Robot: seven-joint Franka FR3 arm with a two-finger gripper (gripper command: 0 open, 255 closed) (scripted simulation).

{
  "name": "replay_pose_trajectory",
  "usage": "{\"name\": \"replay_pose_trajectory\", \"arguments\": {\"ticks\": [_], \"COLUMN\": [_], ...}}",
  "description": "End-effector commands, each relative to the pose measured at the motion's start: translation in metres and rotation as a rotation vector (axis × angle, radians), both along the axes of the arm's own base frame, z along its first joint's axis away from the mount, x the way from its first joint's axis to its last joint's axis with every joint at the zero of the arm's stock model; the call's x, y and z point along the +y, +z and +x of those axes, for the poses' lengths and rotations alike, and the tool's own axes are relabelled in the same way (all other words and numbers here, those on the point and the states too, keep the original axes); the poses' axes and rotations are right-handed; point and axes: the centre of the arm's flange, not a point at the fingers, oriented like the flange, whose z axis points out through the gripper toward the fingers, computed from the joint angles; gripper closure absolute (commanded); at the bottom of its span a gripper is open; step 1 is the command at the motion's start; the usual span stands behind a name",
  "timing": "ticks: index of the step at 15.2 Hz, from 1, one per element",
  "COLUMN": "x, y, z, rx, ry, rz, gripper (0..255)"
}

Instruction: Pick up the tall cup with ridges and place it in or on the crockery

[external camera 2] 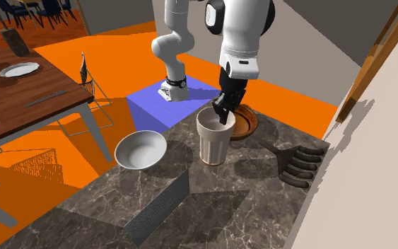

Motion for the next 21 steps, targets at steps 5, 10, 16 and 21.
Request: {"name": "replay_pose_trajectory", "arguments": {"ticks": [5, 10, 16, 21], "x": [-0.001, -0.008, -0.048, -0.082], "y": [0.031, 0.052, 0.069, 0.083], "z": [-0.002, -0.013, -0.079, -0.134], "rx": [0.000, 0.000, 0.000, 0.000], "ry": [0.000, 0.000, 0.000, 0.000], "rz": [0.000, 0.000, 0.000, 0.000], "gripper": [255, 255, 255, 255]}}
